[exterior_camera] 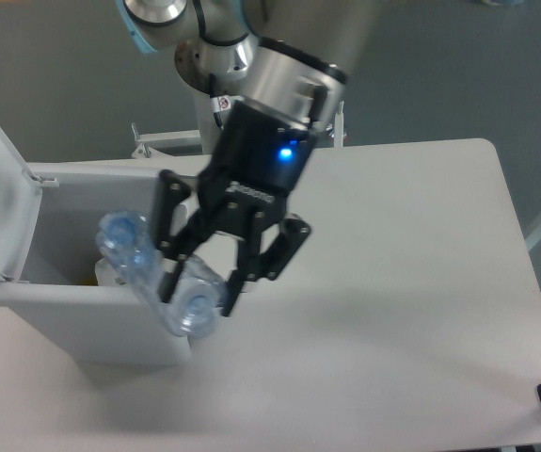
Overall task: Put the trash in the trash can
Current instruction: 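Lower the bottle into the can and open the gripper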
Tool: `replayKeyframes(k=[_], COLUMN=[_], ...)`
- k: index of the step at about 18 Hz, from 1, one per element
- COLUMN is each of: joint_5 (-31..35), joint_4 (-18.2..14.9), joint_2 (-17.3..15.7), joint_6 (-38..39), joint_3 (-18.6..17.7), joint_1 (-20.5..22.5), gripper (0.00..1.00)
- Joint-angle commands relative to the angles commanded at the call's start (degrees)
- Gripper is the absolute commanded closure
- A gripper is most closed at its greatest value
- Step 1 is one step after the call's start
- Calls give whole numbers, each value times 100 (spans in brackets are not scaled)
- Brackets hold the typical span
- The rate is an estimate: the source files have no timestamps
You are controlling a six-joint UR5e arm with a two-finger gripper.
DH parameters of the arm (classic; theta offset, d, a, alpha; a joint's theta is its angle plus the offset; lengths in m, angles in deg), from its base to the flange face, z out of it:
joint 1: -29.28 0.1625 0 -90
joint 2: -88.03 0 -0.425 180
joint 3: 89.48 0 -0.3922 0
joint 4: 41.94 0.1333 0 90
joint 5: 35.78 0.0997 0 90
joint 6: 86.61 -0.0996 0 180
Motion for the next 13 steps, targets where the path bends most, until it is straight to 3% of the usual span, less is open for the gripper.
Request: replayKeyframes(k=[9, 11, 13], joint_5=[35, 35, 53], joint_4=[105, 105, 105], joint_2=[-123, -123, -132], joint_6=[-976, -1108, -1126], joint_3=[-624, -669, -678], joint_1=[-115, -159, -159], gripper=[40, 28, 23])
